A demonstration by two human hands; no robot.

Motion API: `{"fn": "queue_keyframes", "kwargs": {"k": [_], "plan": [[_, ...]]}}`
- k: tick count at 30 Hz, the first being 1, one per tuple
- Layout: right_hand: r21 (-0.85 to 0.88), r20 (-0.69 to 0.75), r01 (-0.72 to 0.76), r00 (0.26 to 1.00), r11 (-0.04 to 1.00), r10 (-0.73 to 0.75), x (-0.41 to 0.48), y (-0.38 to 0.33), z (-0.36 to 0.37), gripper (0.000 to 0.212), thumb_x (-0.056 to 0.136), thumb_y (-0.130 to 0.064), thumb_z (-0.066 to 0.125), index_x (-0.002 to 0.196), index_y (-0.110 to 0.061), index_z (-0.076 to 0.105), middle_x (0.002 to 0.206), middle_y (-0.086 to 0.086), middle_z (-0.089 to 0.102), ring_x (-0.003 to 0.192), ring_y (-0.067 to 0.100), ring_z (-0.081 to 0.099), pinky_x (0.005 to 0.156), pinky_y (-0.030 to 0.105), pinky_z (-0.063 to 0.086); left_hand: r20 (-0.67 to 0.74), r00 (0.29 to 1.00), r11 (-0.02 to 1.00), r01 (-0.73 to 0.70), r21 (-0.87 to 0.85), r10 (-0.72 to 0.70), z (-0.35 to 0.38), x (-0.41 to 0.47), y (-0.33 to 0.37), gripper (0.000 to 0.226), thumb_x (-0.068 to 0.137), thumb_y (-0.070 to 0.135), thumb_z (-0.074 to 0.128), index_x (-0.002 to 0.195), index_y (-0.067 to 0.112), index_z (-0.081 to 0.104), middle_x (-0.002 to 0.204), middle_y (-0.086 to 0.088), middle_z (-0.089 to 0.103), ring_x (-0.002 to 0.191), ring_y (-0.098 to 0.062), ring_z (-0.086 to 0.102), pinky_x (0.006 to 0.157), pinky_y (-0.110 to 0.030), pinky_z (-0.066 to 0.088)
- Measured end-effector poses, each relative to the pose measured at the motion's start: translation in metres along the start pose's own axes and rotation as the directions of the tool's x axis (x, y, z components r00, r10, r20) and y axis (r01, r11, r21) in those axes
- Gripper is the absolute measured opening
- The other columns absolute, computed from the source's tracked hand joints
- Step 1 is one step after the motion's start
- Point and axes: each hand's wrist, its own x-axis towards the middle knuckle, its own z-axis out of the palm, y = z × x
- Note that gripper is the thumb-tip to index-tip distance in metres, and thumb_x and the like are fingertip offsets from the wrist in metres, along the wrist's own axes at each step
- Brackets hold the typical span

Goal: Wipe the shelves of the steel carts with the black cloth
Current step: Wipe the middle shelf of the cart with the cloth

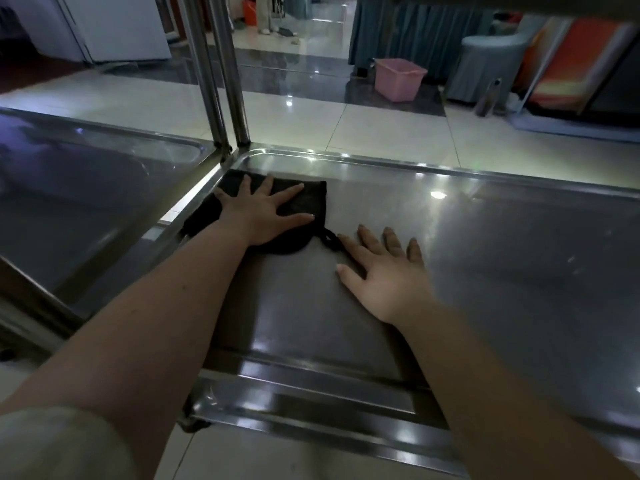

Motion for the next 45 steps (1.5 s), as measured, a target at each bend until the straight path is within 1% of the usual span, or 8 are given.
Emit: {"fn": "queue_keyframes", "kwargs": {"k": [8, 13, 18, 23, 27, 34, 39, 45], "plan": [[0.084, 0.021, -0.002, 1.000, 0.996, 0.000, 0.000, 0.003, -0.003, 0.065, 0.091, -0.072, 0.026, 0.150, -0.048, 0.013, 0.163, -0.013, 0.004, 0.150, 0.023, -0.002, 0.118, 0.053, -0.004, 0.065, 0.997, 0.999, 0.030, 0.012, -0.031, 0.004, -0.041, 0.009, 0.073, 0.079, 0.087, 0.017, 0.144, 0.063, -0.004, 0.164, 0.005, -0.006, 0.149, -0.035, -0.009, 0.106, -0.076, -0.004], [0.159, 0.045, 0.008, 0.999, 0.987, -0.016, -0.001, 0.006, -0.009, 0.085, 0.075, -0.088, 0.020, 0.150, -0.047, 0.018, 0.163, -0.012, 0.006, 0.150, 0.022, -0.002, 0.119, 0.052, -0.004, 0.091, 0.996, 1.000, -0.013, 0.022, 0.011, 0.011, -0.121, -0.004, 0.085, 0.060, 0.099, 0.005, 0.136, 0.069, -0.015, 0.163, 0.010, -0.014, 0.149, -0.032, -0.014, 0.108, -0.074, -0.005], [0.095, 0.064, 0.019, 0.998, 0.995, -0.025, -0.002, 0.004, -0.009, 0.079, 0.081, -0.084, 0.025, 0.151, -0.048, 0.013, 0.163, -0.011, 0.001, 0.150, 0.024, -0.005, 0.118, 0.053, -0.006, 0.113, 0.993, 0.999, 0.047, -0.001, -0.046, 0.019, -0.177, -0.023, 0.082, 0.054, 0.098, 0.002, 0.130, 0.074, -0.020, 0.161, 0.012, -0.021, 0.148, -0.030, -0.018, 0.108, -0.071, -0.011], [0.037, 0.060, 0.036, 0.997, 0.999, -0.038, -0.005, 0.004, -0.005, 0.077, 0.084, -0.081, 0.022, 0.151, -0.047, 0.007, 0.163, -0.009, -0.003, 0.150, 0.027, -0.007, 0.118, 0.053, -0.006, 0.079, 0.995, 0.998, 0.054, 0.012, -0.055, 0.019, -0.148, -0.019, 0.080, 0.054, 0.100, 0.002, 0.126, 0.076, -0.022, 0.163, 0.010, -0.014, 0.149, -0.033, -0.014, 0.107, -0.074, -0.007], [0.024, 0.053, 0.034, 0.998, 0.999, -0.035, -0.001, 0.005, -0.004, 0.077, 0.084, -0.082, 0.021, 0.151, -0.047, 0.005, 0.163, -0.010, -0.003, 0.150, 0.027, -0.006, 0.118, 0.053, -0.005, 0.009, 1.000, 1.000, -0.014, 0.013, 0.014, 0.015, -0.105, -0.015, 0.077, 0.064, 0.097, 0.010, 0.135, 0.073, -0.009, 0.164, 0.009, -0.004, 0.150, -0.031, -0.008, 0.109, -0.072, -0.005], [0.030, 0.027, 0.024, 0.999, 0.999, -0.025, 0.000, 0.004, -0.002, 0.072, 0.086, -0.079, 0.022, 0.151, -0.049, 0.010, 0.163, -0.010, 0.000, 0.150, 0.026, -0.004, 0.118, 0.053, -0.004, 0.017, 0.999, 0.999, 0.032, 0.034, -0.033, 0.005, -0.050, -0.007, 0.075, 0.076, 0.090, 0.019, 0.144, 0.065, 0.000, 0.164, 0.009, -0.002, 0.150, -0.032, -0.005, 0.106, -0.074, -0.008], [0.018, 0.034, 0.022, 0.999, 1.000, -0.023, 0.001, 0.005, -0.003, 0.073, 0.086, -0.079, 0.022, 0.151, -0.049, 0.009, 0.163, -0.011, 0.001, 0.150, 0.025, -0.003, 0.118, 0.053, -0.004, 0.039, 0.999, 0.999, 0.036, 0.041, -0.037, 0.004, -0.080, -0.007, 0.076, 0.076, 0.090, 0.017, 0.144, 0.064, -0.002, 0.164, 0.008, -0.004, 0.150, -0.033, -0.007, 0.105, -0.076, -0.007], [0.015, 0.036, 0.030, 0.999, 0.999, -0.031, 0.000, 0.006, -0.004, 0.075, 0.085, -0.081, 0.021, 0.151, -0.047, 0.010, 0.164, -0.009, 0.004, 0.150, 0.027, -0.001, 0.117, 0.056, -0.002, 0.153, 0.985, 0.997, 0.076, 0.024, -0.079, 0.011, -0.156, -0.017, 0.086, 0.060, 0.095, 0.010, 0.139, 0.068, -0.013, 0.162, 0.009, -0.017, 0.148, -0.034, -0.016, 0.105, -0.075, -0.010]]}}
